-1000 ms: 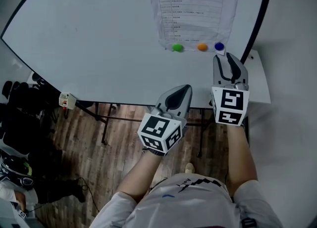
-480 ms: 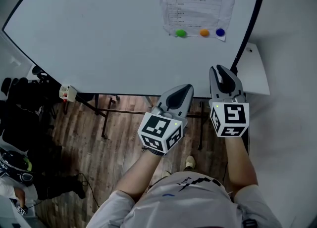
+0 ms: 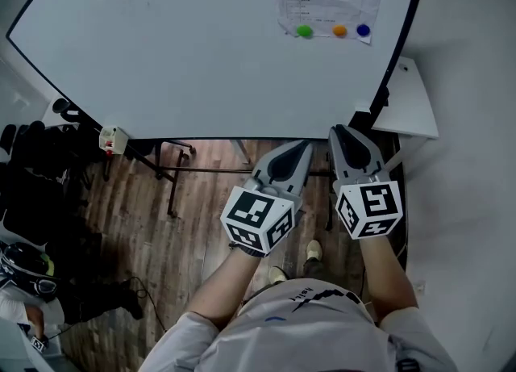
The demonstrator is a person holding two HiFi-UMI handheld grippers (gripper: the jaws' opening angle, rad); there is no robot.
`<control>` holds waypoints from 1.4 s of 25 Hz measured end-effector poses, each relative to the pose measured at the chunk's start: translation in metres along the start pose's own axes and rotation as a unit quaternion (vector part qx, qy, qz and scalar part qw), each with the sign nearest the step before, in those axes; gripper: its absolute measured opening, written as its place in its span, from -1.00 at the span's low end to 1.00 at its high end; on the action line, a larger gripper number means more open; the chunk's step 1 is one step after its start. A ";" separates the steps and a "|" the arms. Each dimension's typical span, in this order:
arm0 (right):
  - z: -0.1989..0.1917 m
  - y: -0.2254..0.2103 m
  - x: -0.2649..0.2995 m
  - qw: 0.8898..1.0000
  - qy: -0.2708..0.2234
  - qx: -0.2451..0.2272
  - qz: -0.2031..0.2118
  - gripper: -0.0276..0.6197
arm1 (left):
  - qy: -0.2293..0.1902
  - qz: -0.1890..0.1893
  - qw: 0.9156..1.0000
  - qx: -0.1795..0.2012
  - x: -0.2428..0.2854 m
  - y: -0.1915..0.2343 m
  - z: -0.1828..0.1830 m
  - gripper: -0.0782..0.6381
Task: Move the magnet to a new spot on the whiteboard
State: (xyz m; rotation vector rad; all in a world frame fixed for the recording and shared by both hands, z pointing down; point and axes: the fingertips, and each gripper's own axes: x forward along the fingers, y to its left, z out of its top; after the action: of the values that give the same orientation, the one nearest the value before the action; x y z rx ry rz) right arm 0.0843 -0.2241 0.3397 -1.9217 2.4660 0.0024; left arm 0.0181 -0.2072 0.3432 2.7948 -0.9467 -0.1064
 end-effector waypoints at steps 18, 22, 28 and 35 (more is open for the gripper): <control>-0.033 0.085 -0.058 0.998 0.023 0.049 0.039 -0.87 | 0.005 -0.009 1.000 -0.026 -0.072 -0.018 -0.021 -0.75; -0.031 0.089 -0.060 0.998 0.020 0.052 0.041 -0.87 | 0.001 -0.007 1.000 -0.023 -0.075 -0.019 -0.019 -0.75; -0.027 0.094 -0.062 0.997 0.016 0.057 0.049 -0.87 | -0.001 -0.007 1.000 -0.018 -0.078 -0.023 -0.015 -0.75; -0.028 0.092 -0.062 0.997 0.019 0.063 0.051 -0.87 | -0.004 -0.004 1.000 -0.020 -0.079 -0.020 -0.012 -0.75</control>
State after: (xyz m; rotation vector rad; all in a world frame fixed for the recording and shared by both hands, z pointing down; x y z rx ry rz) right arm 0.0102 -0.1418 0.3682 -1.7601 2.5185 -0.1849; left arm -0.0314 -0.1413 0.3511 2.7640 -0.9258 -0.1365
